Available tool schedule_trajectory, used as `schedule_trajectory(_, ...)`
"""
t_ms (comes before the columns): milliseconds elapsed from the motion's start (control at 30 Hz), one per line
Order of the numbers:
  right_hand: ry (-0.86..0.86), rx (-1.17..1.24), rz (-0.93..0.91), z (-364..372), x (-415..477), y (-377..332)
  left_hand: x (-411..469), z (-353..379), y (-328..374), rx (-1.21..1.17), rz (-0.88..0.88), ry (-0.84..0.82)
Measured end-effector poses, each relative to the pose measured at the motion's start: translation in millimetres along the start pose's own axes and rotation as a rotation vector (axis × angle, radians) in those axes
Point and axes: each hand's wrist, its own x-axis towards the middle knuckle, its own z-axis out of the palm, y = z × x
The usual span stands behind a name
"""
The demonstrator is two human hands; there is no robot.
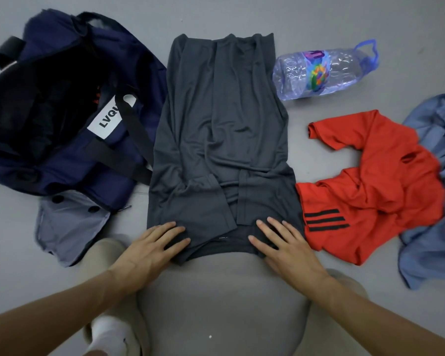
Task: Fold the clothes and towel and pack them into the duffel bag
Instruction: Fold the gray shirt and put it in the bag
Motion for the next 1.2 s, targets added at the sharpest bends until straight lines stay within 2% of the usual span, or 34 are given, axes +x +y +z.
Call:
schedule_trajectory(167, -0.012, 0.065, -0.118, 9.8, -31.9, -13.7, -19.6, 16.9, 18.4, -0.02, 0.054, 0.047)
schedule_trajectory(400, -0.043, 0.088, -0.099, 8.6, -52.2, -25.2, -28.6, 22.1, 33.0, -0.071, 0.0, 0.107)
schedule_trajectory(500, -0.022, 0.202, -0.036, -1.1, -39.9, -26.5, -24.2, 13.2, 30.0, -0.188, -0.039, 0.148)
schedule_trajectory(600, -0.009, 0.416, 0.102, -15.6, -27.0, -27.3, -21.0, -3.2, 25.7, -0.409, -0.16, 0.21)
schedule_trajectory(700, -0.184, 0.591, 0.214, -33.6, -15.9, -24.1, -22.9, -11.2, 19.7, -0.514, -0.196, 0.198)
schedule_trajectory(833, -0.542, 0.6, 0.15, -44.0, -21.1, -29.2, -38.1, -4.0, 19.8, -0.455, -0.056, -0.16)
schedule_trajectory(900, -0.638, 0.617, 0.142, -43.9, -29.2, -36.8, -45.5, -1.2, 23.7, -0.51, -0.038, -0.228)
schedule_trajectory(1033, -0.565, 0.713, 0.262, -47.0, -34.3, -38.0, -43.3, -17.4, 18.7, -0.679, -0.109, -0.151)
schedule_trajectory(1200, -0.258, 1.019, 0.376, -62.5, 0.7, -13.4, -12.9, -55.5, -9.3, -0.725, -0.264, 0.011)
